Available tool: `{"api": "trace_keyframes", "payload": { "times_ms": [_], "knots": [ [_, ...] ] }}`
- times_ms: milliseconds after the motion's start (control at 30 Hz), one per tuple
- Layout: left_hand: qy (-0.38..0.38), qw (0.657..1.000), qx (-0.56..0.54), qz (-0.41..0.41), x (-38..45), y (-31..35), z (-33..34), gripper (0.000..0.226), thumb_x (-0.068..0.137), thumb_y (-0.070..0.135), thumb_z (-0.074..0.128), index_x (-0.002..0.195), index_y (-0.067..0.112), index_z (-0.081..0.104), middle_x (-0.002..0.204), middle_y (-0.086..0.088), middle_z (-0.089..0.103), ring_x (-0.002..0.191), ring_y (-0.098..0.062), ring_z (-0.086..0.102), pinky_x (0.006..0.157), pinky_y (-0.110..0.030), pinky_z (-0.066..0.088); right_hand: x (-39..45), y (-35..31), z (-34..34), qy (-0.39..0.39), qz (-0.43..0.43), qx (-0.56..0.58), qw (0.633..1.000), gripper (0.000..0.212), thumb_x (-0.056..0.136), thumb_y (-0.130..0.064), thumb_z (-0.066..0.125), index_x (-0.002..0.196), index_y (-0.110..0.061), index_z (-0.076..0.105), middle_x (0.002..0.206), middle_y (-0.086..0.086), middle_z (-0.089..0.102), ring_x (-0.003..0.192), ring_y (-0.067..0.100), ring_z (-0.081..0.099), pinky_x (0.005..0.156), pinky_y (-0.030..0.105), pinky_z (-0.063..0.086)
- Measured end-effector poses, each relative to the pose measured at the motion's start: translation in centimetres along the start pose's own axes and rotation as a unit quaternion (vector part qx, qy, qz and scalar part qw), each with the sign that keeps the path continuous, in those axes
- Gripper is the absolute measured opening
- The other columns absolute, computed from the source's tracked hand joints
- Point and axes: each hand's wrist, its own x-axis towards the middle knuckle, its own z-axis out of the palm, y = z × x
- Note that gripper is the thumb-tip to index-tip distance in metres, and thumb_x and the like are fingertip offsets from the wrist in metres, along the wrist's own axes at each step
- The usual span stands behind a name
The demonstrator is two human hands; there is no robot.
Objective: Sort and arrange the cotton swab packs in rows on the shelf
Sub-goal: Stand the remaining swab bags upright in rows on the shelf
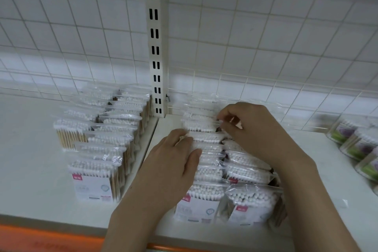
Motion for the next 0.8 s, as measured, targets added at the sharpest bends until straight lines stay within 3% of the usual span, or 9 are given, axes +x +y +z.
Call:
{"api": "trace_keyframes", "payload": {
  "times_ms": [67, 133, 400, 567, 667, 800],
  "knots": [
    [0.006, 1.000, -0.011, -0.004, 0.0, -0.1, 0.0, 0.043, 0.096, 0.041, 0.031, 0.122, 0.016, 0.054, 0.143, 0.006, 0.032, 0.124, -0.008, 0.040, 0.093, -0.011, 0.024, -0.2, 0.4, -0.5, -0.022, 0.013, -0.018, 1.000, 0.013, 0.088, -0.023, 0.060, 0.098, -0.023, 0.067, 0.081, -0.018, 0.055, 0.072, -0.001, 0.050, 0.066, 0.008, 0.037],
    [0.003, 1.000, -0.012, -0.005, 0.0, -0.2, 0.1, 0.045, 0.095, 0.043, 0.030, 0.126, 0.018, 0.051, 0.146, 0.007, 0.031, 0.129, -0.007, 0.035, 0.097, -0.013, 0.024, -0.5, 0.6, -0.5, -0.049, 0.020, -0.020, 0.998, 0.012, 0.087, -0.025, 0.061, 0.096, -0.026, 0.069, 0.079, -0.019, 0.057, 0.072, -0.003, 0.051, 0.067, 0.012, 0.039],
    [-0.007, 1.000, -0.030, 0.004, 0.8, -0.5, 0.2, 0.047, 0.096, 0.042, 0.033, 0.138, 0.022, 0.040, 0.154, 0.009, 0.015, 0.138, -0.005, 0.020, 0.105, -0.014, 0.015, -0.4, 0.6, 0.9, -0.063, 0.027, 0.001, 0.998, 0.016, 0.089, -0.015, 0.059, 0.094, -0.022, 0.072, 0.095, -0.011, 0.069, 0.081, 0.001, 0.057, 0.074, 0.010, 0.041],
    [0.011, 0.999, -0.034, 0.010, 0.9, -0.5, 0.3, 0.042, 0.096, 0.038, 0.035, 0.126, 0.013, 0.052, 0.148, 0.008, 0.030, 0.127, -0.007, 0.036, 0.091, -0.006, 0.018, -0.3, 0.6, 1.0, -0.068, 0.008, -0.006, 0.998, 0.017, 0.090, -0.014, 0.057, 0.097, -0.020, 0.072, 0.099, -0.010, 0.067, 0.081, 0.000, 0.051, 0.073, 0.010, 0.036],
    [0.031, 0.999, -0.029, 0.024, 0.9, -0.3, 0.3, 0.041, 0.096, 0.035, 0.036, 0.118, 0.007, 0.056, 0.141, 0.005, 0.038, 0.116, -0.010, 0.047, 0.091, -0.011, 0.028, -0.3, 0.7, 0.8, -0.072, -0.001, -0.006, 0.997, 0.020, 0.092, -0.013, 0.054, 0.101, -0.020, 0.070, 0.099, -0.010, 0.065, 0.078, -0.001, 0.049, 0.069, 0.009, 0.036],
    [0.046, 0.998, -0.040, 0.030, 0.7, 0.0, 0.3, 0.045, 0.095, 0.036, 0.037, 0.126, 0.005, 0.050, 0.142, 0.006, 0.035, 0.111, -0.010, 0.047, 0.085, -0.007, 0.025, 0.4, 0.6, 0.2, -0.044, -0.004, -0.044, 0.998, 0.020, 0.091, -0.013, 0.051, 0.098, -0.020, 0.068, 0.093, -0.009, 0.063, 0.078, 0.005, 0.051, 0.067, 0.014, 0.035]
  ]
}}
